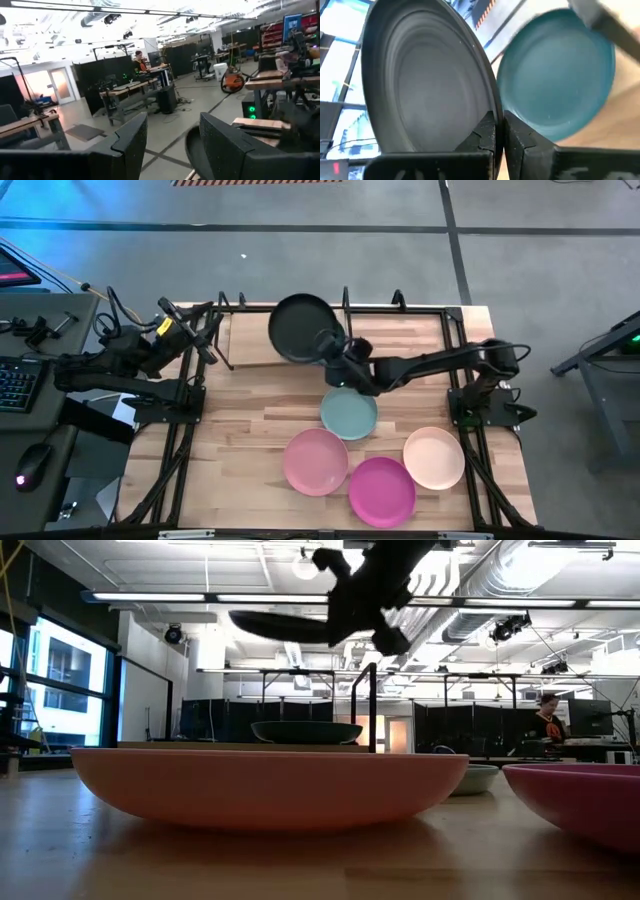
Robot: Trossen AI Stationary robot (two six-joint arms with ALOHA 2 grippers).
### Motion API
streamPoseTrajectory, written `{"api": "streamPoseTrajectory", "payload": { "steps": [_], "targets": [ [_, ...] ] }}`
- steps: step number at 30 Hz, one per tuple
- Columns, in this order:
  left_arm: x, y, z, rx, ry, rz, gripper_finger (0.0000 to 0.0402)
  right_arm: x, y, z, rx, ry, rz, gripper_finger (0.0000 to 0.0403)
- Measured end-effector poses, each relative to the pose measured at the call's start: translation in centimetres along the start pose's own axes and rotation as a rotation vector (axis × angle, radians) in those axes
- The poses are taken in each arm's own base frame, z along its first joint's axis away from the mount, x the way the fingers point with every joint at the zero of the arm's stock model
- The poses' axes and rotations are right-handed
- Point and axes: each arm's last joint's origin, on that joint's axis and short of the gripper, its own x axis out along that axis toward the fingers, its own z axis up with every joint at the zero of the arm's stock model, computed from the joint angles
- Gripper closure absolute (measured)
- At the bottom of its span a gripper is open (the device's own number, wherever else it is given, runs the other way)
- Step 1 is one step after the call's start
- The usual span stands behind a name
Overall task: Place and stack plates onto a shelf
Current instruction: Stack the black plate on top of the dark green plate on the shelf
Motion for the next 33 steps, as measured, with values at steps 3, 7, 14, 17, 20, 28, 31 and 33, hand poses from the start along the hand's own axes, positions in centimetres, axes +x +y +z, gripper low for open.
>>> {"api": "streamPoseTrajectory", "payload": {
  "steps": [3,7,14,17,20,28,31,33],
  "targets": [
    [0.0,0.0,0.0,-0.033,0.001,0.0,0.0234,1.1,-1.4,-1.3,0.06,-0.002,-0.028,0.0403],
    [0.0,0.0,-0.1,-0.051,0.005,-0.001,0.0234,2.1,-2.8,-1.8,0.115,-0.059,-0.065,0.0403],
    [0.0,0.0,-0.1,-0.048,0.008,-0.003,0.0234,3.8,-3.4,-1.1,0.163,-0.068,-0.119,0.0403],
    [0.0,0.0,-0.1,-0.048,0.009,-0.003,0.0234,4.3,-3.5,-0.7,0.161,-0.073,-0.136,0.0403],
    [0.0,0.0,-0.1,-0.048,0.009,-0.003,0.0234,4.9,-3.8,-0.3,0.178,-0.072,-0.167,0.0403],
    [0.0,0.0,-0.1,-0.048,0.009,-0.003,0.0234,5.8,-4.5,-0.4,0.177,-0.041,-0.221,0.0403],
    [0.0,0.0,-0.1,-0.048,0.009,-0.003,0.0234,6.2,-4.9,-0.4,0.187,-0.025,-0.244,0.0403],
    [0.0,0.0,-0.1,-0.049,0.009,-0.002,0.0234,6.6,-5.0,-0.4,0.188,-0.018,-0.248,0.0403]
  ]
}}
